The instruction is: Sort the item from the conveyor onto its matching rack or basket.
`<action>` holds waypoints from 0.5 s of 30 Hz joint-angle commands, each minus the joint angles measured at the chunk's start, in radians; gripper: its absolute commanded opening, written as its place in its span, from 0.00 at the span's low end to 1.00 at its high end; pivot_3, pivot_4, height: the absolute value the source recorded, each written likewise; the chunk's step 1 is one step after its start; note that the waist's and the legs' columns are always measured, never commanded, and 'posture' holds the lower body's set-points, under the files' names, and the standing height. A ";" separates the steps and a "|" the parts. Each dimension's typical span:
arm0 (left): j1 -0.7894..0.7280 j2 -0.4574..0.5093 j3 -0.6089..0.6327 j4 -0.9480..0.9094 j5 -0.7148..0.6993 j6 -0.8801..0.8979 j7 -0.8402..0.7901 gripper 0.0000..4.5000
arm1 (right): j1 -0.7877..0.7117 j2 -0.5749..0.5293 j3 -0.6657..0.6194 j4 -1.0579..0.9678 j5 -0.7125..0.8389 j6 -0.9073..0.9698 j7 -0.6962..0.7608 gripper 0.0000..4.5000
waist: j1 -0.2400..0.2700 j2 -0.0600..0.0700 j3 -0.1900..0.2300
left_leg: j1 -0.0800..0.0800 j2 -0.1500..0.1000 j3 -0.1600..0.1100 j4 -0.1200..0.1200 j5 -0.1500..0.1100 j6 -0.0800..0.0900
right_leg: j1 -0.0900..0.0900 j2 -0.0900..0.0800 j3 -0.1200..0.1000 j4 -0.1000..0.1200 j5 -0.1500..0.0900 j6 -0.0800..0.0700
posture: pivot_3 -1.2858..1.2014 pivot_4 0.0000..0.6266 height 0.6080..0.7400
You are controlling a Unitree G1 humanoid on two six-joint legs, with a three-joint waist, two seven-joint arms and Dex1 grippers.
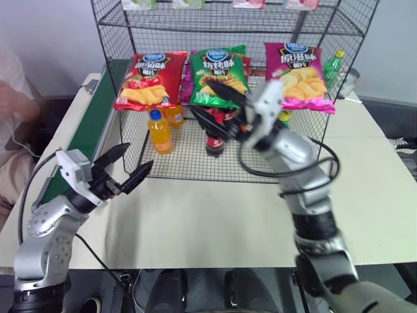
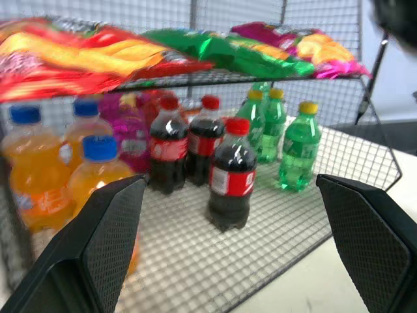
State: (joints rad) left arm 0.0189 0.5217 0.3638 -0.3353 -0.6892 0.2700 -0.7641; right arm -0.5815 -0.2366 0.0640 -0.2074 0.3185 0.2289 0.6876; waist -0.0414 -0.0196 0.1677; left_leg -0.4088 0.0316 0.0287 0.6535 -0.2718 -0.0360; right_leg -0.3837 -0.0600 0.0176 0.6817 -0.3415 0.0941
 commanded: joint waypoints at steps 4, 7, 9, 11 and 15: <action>0.057 0.184 0.152 0.065 -0.111 0.167 -0.059 1.00 | 0.334 -0.439 -0.301 -0.143 0.371 0.195 0.405 0.86 | 0.005 0.003 0.001 | 0.001 0.000 -0.002 -0.004 -0.001 0.001 | 0.003 0.001 -0.002 -0.008 0.000 -0.001 | 0.52 0.24 0.99; 0.064 0.219 0.177 0.075 -0.090 0.143 -0.104 1.00 | 0.450 -0.527 -0.342 -0.112 0.334 0.145 0.490 0.98 | -0.002 0.002 0.001 | 0.004 0.001 -0.002 -0.003 -0.001 0.001 | 0.007 0.002 -0.002 -0.007 0.000 -0.001 | 0.52 0.24 0.99; 0.078 0.246 0.178 0.086 -0.063 0.149 -0.114 1.00 | 0.502 -0.555 -0.364 -0.083 0.313 0.105 0.525 0.98 | -0.002 0.002 0.001 | 0.013 0.001 -0.002 -0.005 -0.001 0.001 | 0.016 0.002 -0.001 -0.010 0.000 -0.001 | 0.52 0.24 0.99; 0.093 0.273 0.155 0.104 0.002 0.142 -0.097 1.00 | 0.517 -0.565 -0.368 -0.036 0.266 0.028 0.537 0.98 | -0.002 0.002 0.001 | 0.019 0.001 -0.001 -0.007 -0.001 0.002 | 0.022 0.002 -0.001 -0.013 0.000 -0.001 | 0.52 0.24 0.99; 0.073 0.290 0.140 0.177 0.063 0.123 -0.103 1.00 | 0.482 -0.564 -0.369 0.028 0.267 0.023 0.525 0.98 | 0.000 0.002 0.001 | 0.019 0.001 -0.001 -0.006 -0.001 0.002 | 0.023 0.002 -0.001 -0.013 0.000 -0.001 | 0.52 0.24 0.99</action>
State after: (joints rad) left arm 0.1072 0.8004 0.4916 -0.1689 -0.6402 0.4183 -0.8617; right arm -0.0814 -0.7906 -0.2823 -0.1809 0.5853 0.2756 1.2138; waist -0.0413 -0.0171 0.1692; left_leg -0.3900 0.0321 0.0275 0.6472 -0.2731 -0.0342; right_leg -0.3613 -0.0584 0.0166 0.6687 -0.3418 0.0934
